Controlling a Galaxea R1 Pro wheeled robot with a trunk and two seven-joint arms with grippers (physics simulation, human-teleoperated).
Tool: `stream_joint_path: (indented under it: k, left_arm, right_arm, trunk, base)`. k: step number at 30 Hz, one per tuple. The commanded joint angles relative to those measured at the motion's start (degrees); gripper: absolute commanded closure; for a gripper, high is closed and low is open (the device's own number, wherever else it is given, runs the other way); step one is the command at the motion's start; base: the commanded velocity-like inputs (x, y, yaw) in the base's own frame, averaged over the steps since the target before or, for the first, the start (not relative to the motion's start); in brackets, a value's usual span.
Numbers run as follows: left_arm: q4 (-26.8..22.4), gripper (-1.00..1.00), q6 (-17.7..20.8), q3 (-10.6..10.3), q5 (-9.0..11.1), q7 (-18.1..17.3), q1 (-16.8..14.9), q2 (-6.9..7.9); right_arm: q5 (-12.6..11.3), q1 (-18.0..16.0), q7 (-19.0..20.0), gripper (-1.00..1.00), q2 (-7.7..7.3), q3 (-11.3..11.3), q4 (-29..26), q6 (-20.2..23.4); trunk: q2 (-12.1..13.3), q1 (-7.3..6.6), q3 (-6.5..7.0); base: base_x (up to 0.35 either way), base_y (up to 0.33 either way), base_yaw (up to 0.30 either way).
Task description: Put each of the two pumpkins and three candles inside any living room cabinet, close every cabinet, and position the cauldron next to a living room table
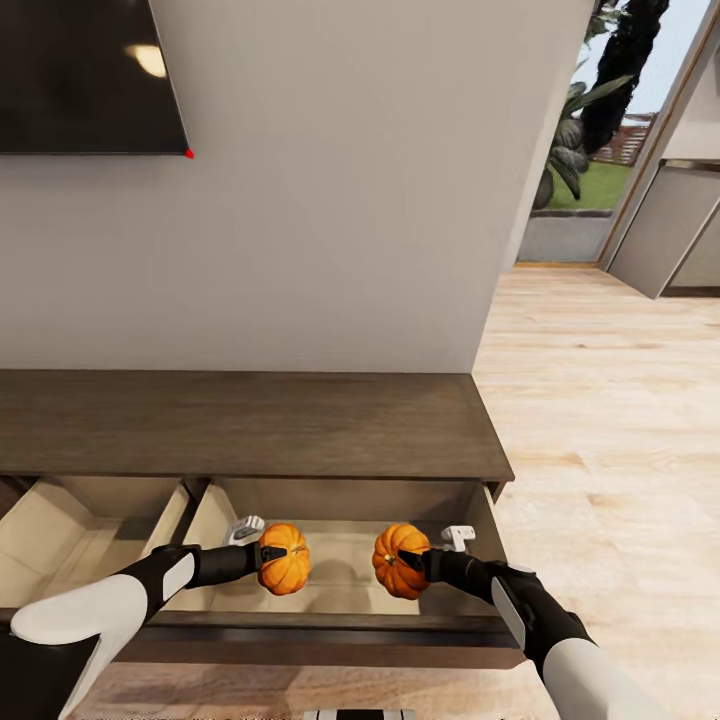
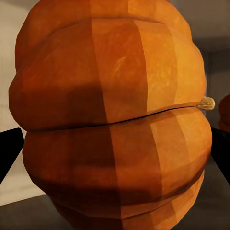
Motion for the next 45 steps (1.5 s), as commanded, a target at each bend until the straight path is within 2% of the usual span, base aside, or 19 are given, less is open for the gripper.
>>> stream_joint_path:
  k: [1,16,20,24,30,45]
  left_arm:
    - [0.0,1.0,0.01,0.11,0.04,0.0,0.0,0.0]
    - [0.04,1.0,0.09,0.14,0.04,0.0,-0.09,0.0]
    - [0.2,1.0,0.21,0.2,0.08,0.05,-0.17,0.0]
    - [0.36,1.0,0.29,0.2,0.12,0.09,-0.25,-0.08]
    - [0.4,1.0,0.38,0.2,0.13,0.09,-0.26,-0.09]
    - [0.4,1.0,0.53,0.2,0.13,0.09,-0.26,-0.09]
  right_arm:
    - [-0.06,0.0,-0.09,1.0,0.01,-0.02,-0.01,0.01]
    - [-0.06,0.0,0.05,1.0,0.02,-0.07,-0.09,0.05]
    - [-0.06,-0.04,-0.08,1.0,0.25,-0.13,-2.3,0.4]
    - [-0.29,-1.31,-0.09,1.0,0.16,-0.14,-2.61,0.51]
    - [-0.22,-1.75,-0.07,1.0,0.21,-0.14,-2.59,4.18]
    - [-0.35,-1.71,-0.02,1.0,0.25,-0.14,-1.76,4.5]
  trunk:
    - [0.0,0.0,-0.08]
    - [0.0,0.0,-1.44]
    - [0.0,0.0,-1.8]
    - [0.0,0.0,-2.16]
    - [0.0,0.0,-2.71]
    - [0.0,0.0,-4.07]
  base:
    - [0.0,0.0,0.0]
    - [0.0,0.0,0.0]
    - [0.0,0.0,0.0]
    - [0.0,0.0,0.0]
    - [0.0,0.0,0.0]
    - [0.0,0.0,0.0]
